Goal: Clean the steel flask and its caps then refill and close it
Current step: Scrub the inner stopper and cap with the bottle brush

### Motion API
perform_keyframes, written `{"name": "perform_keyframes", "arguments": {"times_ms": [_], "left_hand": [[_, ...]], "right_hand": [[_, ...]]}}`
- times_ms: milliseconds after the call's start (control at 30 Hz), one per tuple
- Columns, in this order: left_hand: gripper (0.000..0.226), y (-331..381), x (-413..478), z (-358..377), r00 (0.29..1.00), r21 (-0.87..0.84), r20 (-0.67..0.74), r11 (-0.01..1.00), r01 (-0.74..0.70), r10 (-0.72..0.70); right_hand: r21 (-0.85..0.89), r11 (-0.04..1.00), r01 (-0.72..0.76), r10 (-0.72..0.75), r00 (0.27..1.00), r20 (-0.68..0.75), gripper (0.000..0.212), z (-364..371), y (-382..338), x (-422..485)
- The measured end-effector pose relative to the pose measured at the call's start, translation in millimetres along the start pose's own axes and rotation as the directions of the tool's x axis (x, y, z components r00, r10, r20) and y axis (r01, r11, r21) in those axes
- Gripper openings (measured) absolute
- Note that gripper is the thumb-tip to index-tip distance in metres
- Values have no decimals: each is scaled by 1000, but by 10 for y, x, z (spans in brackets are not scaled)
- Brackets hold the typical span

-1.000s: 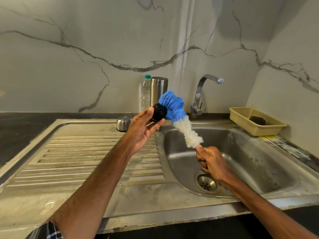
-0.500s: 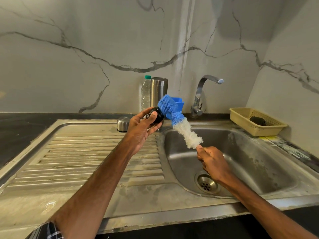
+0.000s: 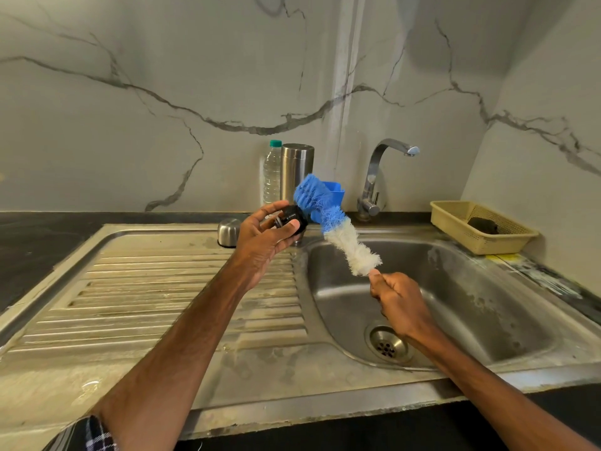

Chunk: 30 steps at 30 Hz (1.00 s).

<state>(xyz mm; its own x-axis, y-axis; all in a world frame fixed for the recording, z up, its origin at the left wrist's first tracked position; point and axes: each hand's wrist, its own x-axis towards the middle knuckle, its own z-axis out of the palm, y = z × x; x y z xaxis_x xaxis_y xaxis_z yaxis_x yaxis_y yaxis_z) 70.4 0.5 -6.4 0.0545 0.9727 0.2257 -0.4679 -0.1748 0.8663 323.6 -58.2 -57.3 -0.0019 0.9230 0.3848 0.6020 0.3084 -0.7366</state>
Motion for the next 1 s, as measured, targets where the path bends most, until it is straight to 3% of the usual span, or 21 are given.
{"name": "perform_keyframes", "arguments": {"times_ms": [133,200,400,600,1000], "left_hand": [[58,-1,2,10,1000,39,13,999,-11,11],[60,-1,14,-23,1000,20,-2,1000,-8,8],[59,-8,31,-34,1000,-36,-23,999,-4,3],[45,3,52,-54,999,-128,-44,992,14,-19],[47,-13,53,-22,1000,-116,11,993,26,-25]], "right_hand": [[53,997,59,-61,997,54,55,0,-5,-37],[0,995,100,-100,993,67,54,23,-38,-50],[29,999,-17,16,1000,13,53,-23,30,30],[77,997,-23,17,997,74,55,-6,-2,-2],[49,998,49,-52,997,57,56,3,-4,-13]]}}
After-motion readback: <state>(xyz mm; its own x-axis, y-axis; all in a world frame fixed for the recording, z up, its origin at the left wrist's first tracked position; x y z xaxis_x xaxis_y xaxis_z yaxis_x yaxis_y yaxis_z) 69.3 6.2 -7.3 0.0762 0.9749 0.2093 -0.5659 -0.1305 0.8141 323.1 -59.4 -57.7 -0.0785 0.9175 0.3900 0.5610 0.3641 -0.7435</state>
